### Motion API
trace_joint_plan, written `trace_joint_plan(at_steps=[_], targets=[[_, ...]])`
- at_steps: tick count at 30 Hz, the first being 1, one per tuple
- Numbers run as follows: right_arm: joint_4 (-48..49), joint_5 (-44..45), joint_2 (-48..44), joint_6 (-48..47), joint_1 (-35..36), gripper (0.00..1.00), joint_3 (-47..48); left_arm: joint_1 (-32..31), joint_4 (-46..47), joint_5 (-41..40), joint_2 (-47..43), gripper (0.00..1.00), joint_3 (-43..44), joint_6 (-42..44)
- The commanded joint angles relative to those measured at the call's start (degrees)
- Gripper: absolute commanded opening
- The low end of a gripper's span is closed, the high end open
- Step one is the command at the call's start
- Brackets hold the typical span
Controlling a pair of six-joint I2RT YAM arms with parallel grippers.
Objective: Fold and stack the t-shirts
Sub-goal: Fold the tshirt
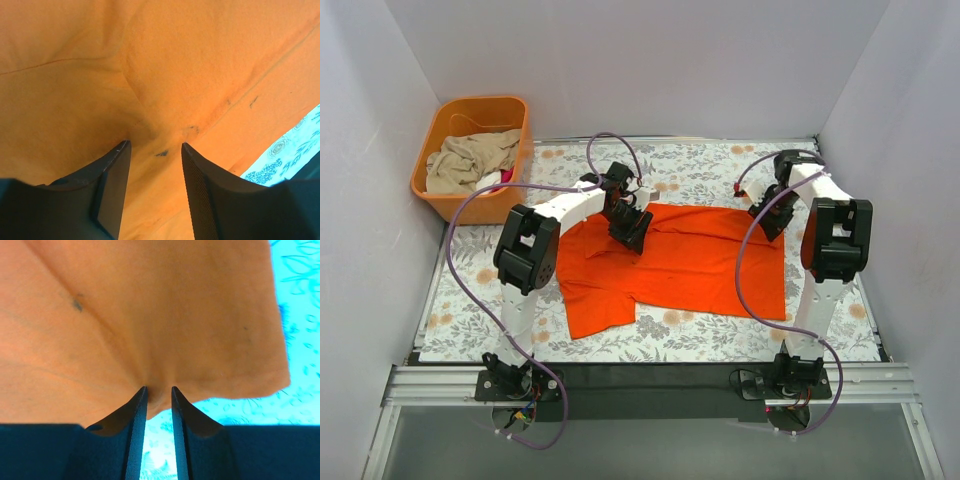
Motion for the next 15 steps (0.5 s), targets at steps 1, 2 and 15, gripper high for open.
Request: trace_joint_plan(at_steps=[1,2,15], targets=[[-1.56,-1.91,-4.67,-4.24,-0.02,0.28,1.38,0.49,0.27,1.36,-4.17,0.43,1.32,-1.04],[-1.74,-1.83,-4.67,-4.32,0.07,0.28,1.21,0.49,0.18,1.18,-4.26,0.44,1.85,-1.05],[-1.39,3.09,-1.60,-5.82,0.25,0.33,-3.98,5.94,-0.70,0.39,-6.11,0.53,-0.52,-2.45]])
